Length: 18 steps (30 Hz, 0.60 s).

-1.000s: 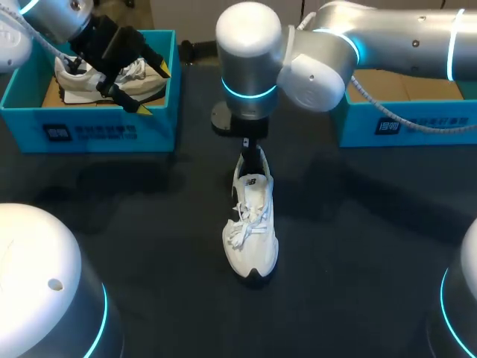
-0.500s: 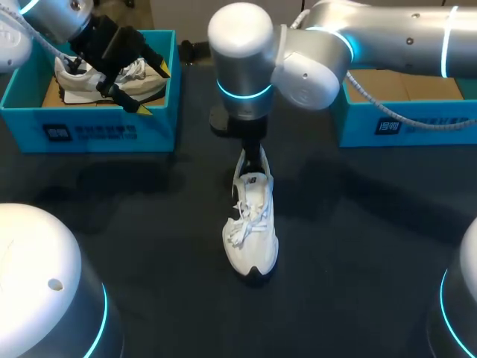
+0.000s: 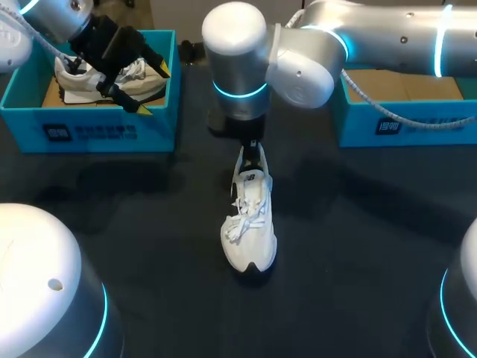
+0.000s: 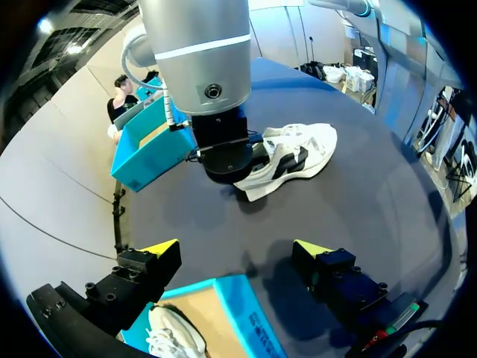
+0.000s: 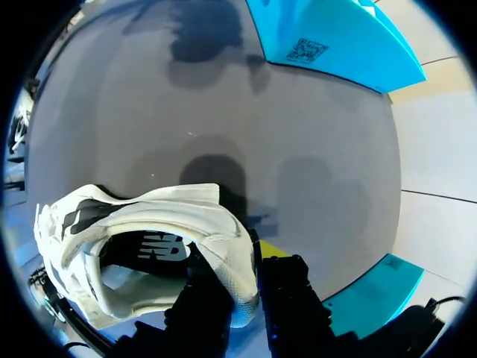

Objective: Take the shoe out of the shoebox, open the shoe tongue, remove and reinsert the insole, then place the shoe into the shoebox

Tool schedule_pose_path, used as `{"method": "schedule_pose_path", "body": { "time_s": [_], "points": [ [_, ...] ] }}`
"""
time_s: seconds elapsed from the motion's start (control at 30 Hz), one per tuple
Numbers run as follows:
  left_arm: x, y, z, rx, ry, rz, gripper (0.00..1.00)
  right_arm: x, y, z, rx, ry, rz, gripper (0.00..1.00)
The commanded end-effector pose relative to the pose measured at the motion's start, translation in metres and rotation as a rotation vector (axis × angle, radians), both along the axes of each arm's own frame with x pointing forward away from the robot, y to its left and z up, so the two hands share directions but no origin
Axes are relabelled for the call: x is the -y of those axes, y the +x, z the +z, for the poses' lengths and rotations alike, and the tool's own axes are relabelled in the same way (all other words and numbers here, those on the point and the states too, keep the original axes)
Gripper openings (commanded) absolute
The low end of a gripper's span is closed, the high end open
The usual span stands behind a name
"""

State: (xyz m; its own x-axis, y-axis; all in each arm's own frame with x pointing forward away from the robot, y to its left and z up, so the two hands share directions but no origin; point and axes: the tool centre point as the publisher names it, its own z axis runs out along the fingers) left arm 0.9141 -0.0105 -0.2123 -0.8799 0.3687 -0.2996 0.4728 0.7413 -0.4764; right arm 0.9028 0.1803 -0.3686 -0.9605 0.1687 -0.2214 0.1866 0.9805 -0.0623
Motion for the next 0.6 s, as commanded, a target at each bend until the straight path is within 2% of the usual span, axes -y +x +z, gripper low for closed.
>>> {"method": "schedule_pose_path", "body": {
  "time_s": [0.03, 0.23, 0.5, 0.53, 0.6],
  "points": [
    [0.000, -0.001, 0.000, 0.001, 0.003, 0.001, 1.00, -0.001, -0.006, 0.019, 0.008, -0.003, 0.000, 0.00],
    [0.000, -0.001, 0.000, 0.001, 0.003, 0.001, 1.00, 0.001, -0.009, 0.062, 0.010, 0.029, 0.010, 0.00],
    [0.000, -0.001, 0.000, 0.001, 0.003, 0.001, 1.00, 0.001, -0.013, 0.136, 0.051, 0.079, 0.034, 0.00],
    [0.000, -0.001, 0.000, 0.001, 0.003, 0.001, 1.00, 0.001, -0.013, 0.136, 0.051, 0.079, 0.034, 0.00],
    [0.000, -0.001, 0.000, 0.001, 0.003, 0.001, 1.00, 0.002, -0.012, 0.160, 0.053, 0.083, 0.051, 0.00]
  ]
}}
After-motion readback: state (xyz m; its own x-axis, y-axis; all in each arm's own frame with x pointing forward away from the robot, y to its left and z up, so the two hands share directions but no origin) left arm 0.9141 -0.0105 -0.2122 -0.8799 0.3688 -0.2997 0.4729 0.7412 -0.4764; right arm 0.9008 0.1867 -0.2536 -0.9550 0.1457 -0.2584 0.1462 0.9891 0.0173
